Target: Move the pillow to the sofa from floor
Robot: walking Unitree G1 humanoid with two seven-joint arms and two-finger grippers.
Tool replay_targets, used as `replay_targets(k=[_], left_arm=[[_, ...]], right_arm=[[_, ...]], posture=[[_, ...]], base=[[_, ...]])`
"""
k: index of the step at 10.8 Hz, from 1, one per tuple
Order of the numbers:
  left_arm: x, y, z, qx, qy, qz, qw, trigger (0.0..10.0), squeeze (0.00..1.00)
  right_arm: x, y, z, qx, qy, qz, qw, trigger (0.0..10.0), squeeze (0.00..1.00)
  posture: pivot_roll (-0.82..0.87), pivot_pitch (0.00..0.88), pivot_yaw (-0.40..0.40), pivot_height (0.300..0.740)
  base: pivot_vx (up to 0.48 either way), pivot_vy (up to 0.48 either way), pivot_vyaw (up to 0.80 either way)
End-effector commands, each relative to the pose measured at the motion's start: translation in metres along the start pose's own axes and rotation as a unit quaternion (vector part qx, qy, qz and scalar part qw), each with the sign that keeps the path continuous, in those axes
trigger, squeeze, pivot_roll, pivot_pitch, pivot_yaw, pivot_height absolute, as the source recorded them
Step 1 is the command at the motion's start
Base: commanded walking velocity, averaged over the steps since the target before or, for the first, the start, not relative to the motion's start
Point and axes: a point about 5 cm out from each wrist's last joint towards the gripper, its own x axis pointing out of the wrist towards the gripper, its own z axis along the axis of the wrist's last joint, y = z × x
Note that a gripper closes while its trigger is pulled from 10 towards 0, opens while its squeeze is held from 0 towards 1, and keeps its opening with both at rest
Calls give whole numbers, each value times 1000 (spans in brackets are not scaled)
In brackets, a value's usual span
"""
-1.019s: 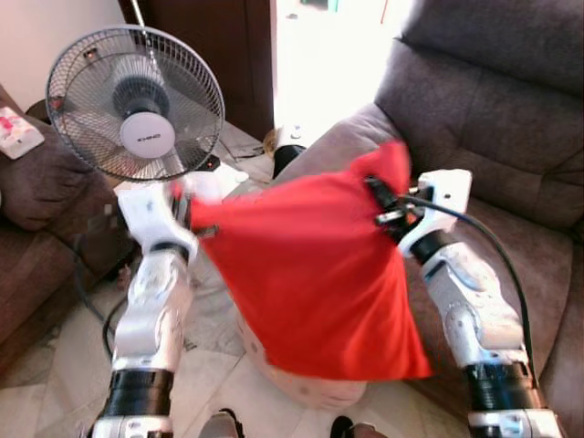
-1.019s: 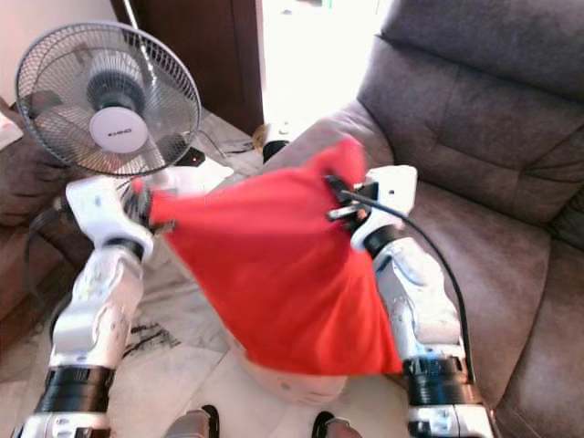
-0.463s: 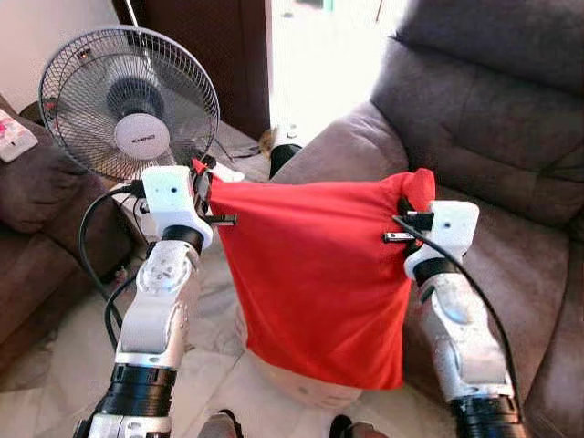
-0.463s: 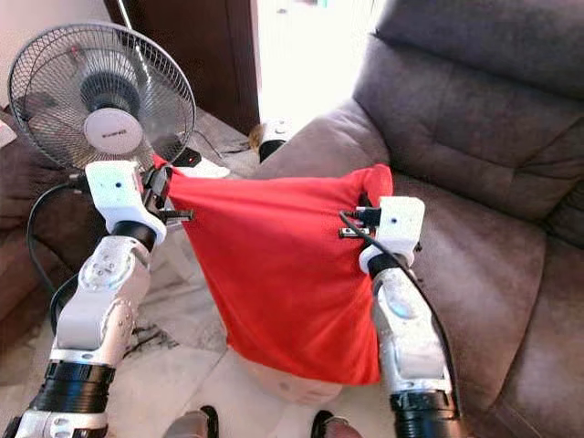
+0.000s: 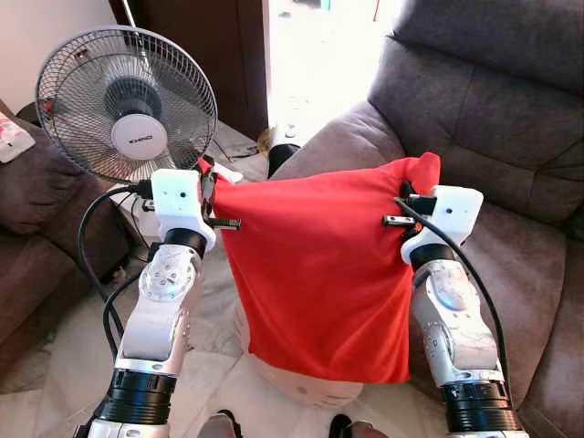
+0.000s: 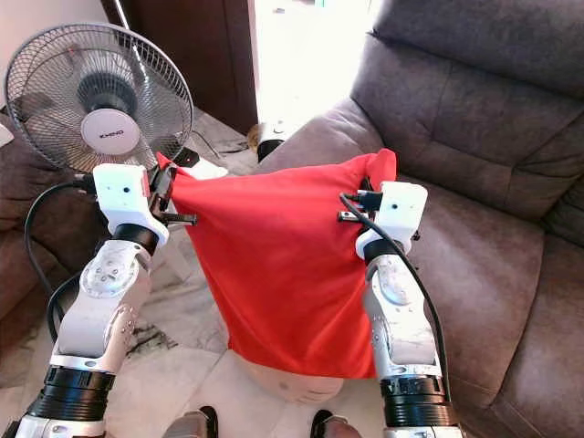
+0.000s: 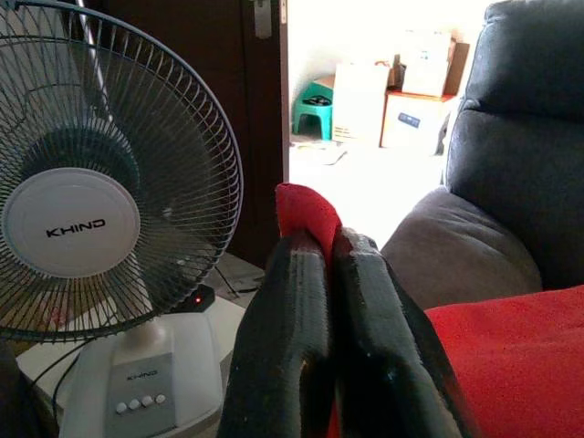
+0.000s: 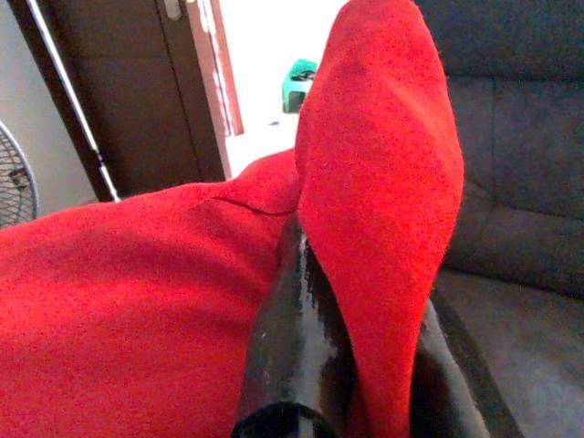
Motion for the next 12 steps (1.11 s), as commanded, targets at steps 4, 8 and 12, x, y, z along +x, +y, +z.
replay_targets(k=[4, 8, 12], left_arm=[[-1, 1, 9, 5, -30, 3, 1000, 10000, 0], [-2, -1, 9, 2, -32, 0, 999, 10000, 0], [-1, -3, 10, -6, -37, -2, 999, 10000, 0]], right_arm=[[5, 4, 15, 1, -42, 7, 999, 10000, 0], [7, 3, 15, 18, -41, 10, 999, 10000, 0], [8, 9, 17, 10, -51, 21, 998, 10000, 0]], posture=[[155, 154, -2, 740], [149, 140, -3, 740], [150, 135, -4, 740]], base=[[0, 0, -344], [0, -61, -275], [0, 0, 0]])
